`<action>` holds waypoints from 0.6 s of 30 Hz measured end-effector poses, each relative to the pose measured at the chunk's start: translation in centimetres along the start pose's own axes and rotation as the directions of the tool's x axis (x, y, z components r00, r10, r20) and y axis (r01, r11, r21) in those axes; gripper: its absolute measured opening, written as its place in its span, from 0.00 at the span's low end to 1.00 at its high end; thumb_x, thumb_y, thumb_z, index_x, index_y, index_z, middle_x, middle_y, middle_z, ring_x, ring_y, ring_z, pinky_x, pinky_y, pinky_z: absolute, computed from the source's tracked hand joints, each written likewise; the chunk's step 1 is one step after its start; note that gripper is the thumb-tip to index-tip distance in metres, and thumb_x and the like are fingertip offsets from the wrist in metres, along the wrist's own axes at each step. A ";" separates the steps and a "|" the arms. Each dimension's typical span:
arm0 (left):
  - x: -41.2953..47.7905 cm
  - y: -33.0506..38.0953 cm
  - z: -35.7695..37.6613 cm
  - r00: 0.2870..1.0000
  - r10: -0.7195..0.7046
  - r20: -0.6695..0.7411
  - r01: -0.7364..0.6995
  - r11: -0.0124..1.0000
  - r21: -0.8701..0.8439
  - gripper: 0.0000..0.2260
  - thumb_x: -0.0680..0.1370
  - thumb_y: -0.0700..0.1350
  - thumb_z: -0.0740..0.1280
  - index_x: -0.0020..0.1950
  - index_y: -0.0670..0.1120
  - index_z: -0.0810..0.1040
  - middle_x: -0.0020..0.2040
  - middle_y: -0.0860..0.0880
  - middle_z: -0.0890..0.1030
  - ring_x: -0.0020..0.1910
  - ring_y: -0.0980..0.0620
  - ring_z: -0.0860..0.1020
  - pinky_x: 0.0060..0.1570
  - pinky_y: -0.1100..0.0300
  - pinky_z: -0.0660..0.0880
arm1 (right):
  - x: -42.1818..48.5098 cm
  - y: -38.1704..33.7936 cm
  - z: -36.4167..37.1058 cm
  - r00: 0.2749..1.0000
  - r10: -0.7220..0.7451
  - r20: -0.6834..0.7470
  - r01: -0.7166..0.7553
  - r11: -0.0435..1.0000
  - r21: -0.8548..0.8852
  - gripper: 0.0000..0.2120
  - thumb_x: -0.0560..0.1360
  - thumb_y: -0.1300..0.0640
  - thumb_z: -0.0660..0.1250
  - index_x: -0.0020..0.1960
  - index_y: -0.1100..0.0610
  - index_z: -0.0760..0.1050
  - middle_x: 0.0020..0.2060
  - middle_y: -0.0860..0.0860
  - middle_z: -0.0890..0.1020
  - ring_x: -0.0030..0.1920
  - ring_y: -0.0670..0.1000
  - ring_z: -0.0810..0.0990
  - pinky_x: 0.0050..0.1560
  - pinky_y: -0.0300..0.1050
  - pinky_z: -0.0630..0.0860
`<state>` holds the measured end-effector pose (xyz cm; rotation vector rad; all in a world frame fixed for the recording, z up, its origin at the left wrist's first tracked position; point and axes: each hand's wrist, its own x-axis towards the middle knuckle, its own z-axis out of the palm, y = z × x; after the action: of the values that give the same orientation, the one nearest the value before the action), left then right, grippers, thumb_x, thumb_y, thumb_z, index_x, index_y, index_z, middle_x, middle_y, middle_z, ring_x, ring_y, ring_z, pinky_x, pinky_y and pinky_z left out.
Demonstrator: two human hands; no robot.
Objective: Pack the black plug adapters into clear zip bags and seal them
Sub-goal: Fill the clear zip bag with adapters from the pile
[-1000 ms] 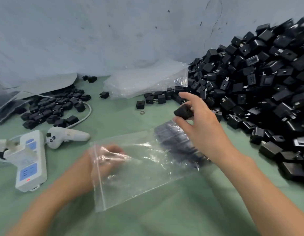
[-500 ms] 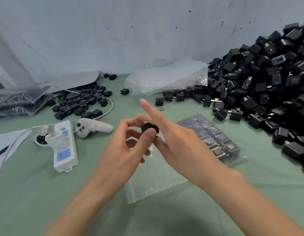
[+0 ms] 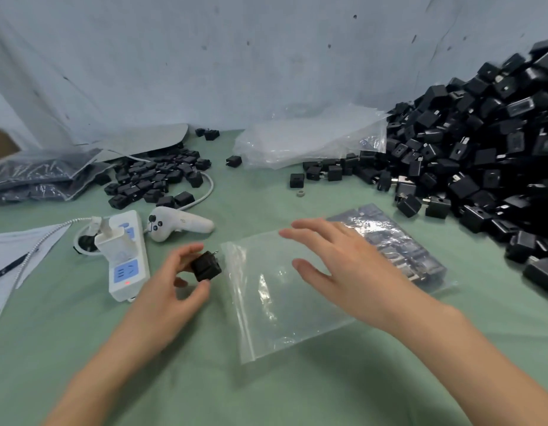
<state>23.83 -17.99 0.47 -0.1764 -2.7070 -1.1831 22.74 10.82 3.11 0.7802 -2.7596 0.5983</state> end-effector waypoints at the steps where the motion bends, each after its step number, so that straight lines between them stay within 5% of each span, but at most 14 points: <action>1: -0.1 -0.6 0.0 1.000 0.008 0.019 -0.009 0.998 0.057 0.20 0.76 0.43 0.72 0.60 0.65 0.71 0.55 0.68 0.79 0.56 0.70 0.74 0.53 0.75 0.68 | -0.1 -0.1 0.2 1.000 -0.010 0.028 0.010 1.000 -0.002 0.22 0.84 0.46 0.57 0.77 0.42 0.61 0.75 0.42 0.64 0.72 0.46 0.62 0.72 0.41 0.56; 7: -0.9 -1.1 0.6 0.997 0.070 0.019 -0.073 0.976 0.203 0.19 0.73 0.55 0.71 0.60 0.64 0.69 0.52 0.63 0.76 0.54 0.63 0.73 0.55 0.61 0.69 | -0.3 -0.9 1.4 0.992 -0.053 0.116 0.055 0.998 -0.014 0.20 0.84 0.43 0.55 0.75 0.39 0.61 0.76 0.41 0.62 0.74 0.45 0.59 0.75 0.42 0.53; 12: -0.6 -0.6 0.2 0.995 0.000 0.098 -0.047 0.880 0.473 0.31 0.68 0.71 0.64 0.68 0.59 0.72 0.37 0.57 0.73 0.42 0.60 0.70 0.47 0.57 0.67 | -0.2 -1.0 1.8 0.991 -0.063 0.119 0.066 0.998 -0.022 0.19 0.84 0.44 0.54 0.75 0.39 0.63 0.76 0.41 0.61 0.74 0.46 0.58 0.73 0.40 0.51; 15: -1.0 -1.8 -1.5 0.959 -0.112 0.260 0.015 0.937 0.349 0.26 0.72 0.65 0.67 0.69 0.65 0.67 0.41 0.56 0.78 0.42 0.59 0.76 0.44 0.63 0.72 | -0.2 -1.2 1.8 0.991 -0.065 0.118 0.068 0.998 -0.016 0.18 0.84 0.45 0.55 0.73 0.39 0.65 0.75 0.41 0.62 0.74 0.46 0.59 0.72 0.37 0.50; 18: -1.6 -2.7 -2.8 0.964 0.002 0.265 -0.069 0.967 0.246 0.22 0.78 0.49 0.68 0.69 0.65 0.68 0.57 0.67 0.75 0.58 0.65 0.74 0.58 0.69 0.70 | -0.1 -1.2 1.9 0.990 -0.074 0.122 0.078 0.996 -0.033 0.18 0.84 0.44 0.55 0.73 0.38 0.66 0.75 0.40 0.63 0.74 0.46 0.59 0.71 0.36 0.48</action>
<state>25.27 -21.94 0.08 -0.3682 -3.0388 -0.8435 23.28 9.06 1.81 0.9380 -2.8252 0.4984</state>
